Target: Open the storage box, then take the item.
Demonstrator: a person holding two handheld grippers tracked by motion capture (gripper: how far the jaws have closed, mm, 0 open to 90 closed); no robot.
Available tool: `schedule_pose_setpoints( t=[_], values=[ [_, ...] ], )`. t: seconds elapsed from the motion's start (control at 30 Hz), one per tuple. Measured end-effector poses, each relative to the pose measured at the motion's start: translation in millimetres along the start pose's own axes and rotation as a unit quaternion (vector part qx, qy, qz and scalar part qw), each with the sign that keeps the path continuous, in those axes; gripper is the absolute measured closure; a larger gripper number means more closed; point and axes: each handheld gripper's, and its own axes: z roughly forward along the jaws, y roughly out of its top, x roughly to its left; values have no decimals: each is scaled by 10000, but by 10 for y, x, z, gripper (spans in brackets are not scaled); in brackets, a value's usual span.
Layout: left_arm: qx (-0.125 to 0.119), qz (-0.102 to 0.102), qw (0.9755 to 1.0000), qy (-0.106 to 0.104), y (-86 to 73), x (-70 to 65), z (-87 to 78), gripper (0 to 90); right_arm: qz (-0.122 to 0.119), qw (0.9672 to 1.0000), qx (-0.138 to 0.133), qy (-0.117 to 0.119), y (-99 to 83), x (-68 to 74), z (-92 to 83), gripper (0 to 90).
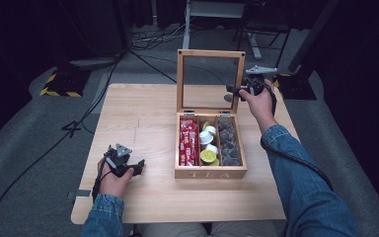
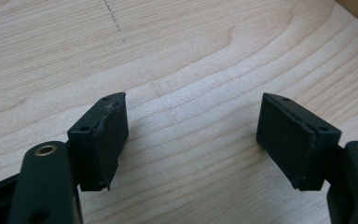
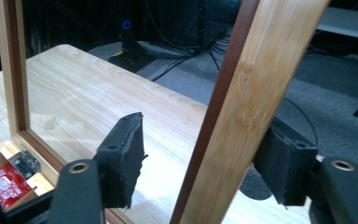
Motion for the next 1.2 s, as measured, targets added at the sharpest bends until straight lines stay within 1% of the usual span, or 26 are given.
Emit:
schedule_pose_setpoints(
  t=[0.07, 0.13, 0.2, 0.37, 0.47, 0.67, 0.73, 0.8, 0.83, 1.0, 1.03, 1.13, 1.2],
  values=[
    [7, 9, 10000, -6, 2, 1, 2, 244, 40, 10000, 23, 37, -6, 1, 8, 345],
    [15, 11, 10000, -11, 2, 3, 1, 242, 59, 10000, 17, -19, -7, 0, -1, 313],
    [15, 11, 10000, -11, 2, 3, 1, 241, 113, 9999, -48, -51, -3, -6, -32, 287],
    [9, 7, 10000, -23, 2, 3, 3, 239, 167, 9997, -148, -104, 13, -19, -169, 245],
    [13, -6, 10000, -18, 3, 1, 3, 239, 82, 9999, -123, -78, 18, 10, -277, 248],
    [4, -21, 10000, -33, 28, 0, 30, 235, -4, 9995, -190, 250, 53, 177, -531, 272],
    [-2, -20, 10000, -39, 33, -1, 36, 235, 42, 9991, -172, 374, 58, 244, -617, 318],
    [-1, -13, 10000, -45, 37, -1, 40, 235, 4, 9988, -41, 495, 60, 313, -689, 379],
    [3, -15, 10000, -40, 39, -1, 41, 235, -13, 9983, -23, 583, 59, 347, -717, 384],
    [1, -25, 10000, -31, 40, -4, 43, 235, -124, 9968, -20, 791, 51, 524, -836, 357],
    [-1, -19, 10000, -26, 40, -3, 43, 235, -144, 9965, -10, 821, 46, 560, -849, 340],
    [-3, -22, 10000, -26, 40, -3, 43, 235, -192, 9947, 42, 1013, 29, 672, -873, 293],
    [-3, -23, 10000, -29, 40, -2, 43, 235, -222, 9936, 77, 1103, 18, 743, -877, 237]
  ],
)
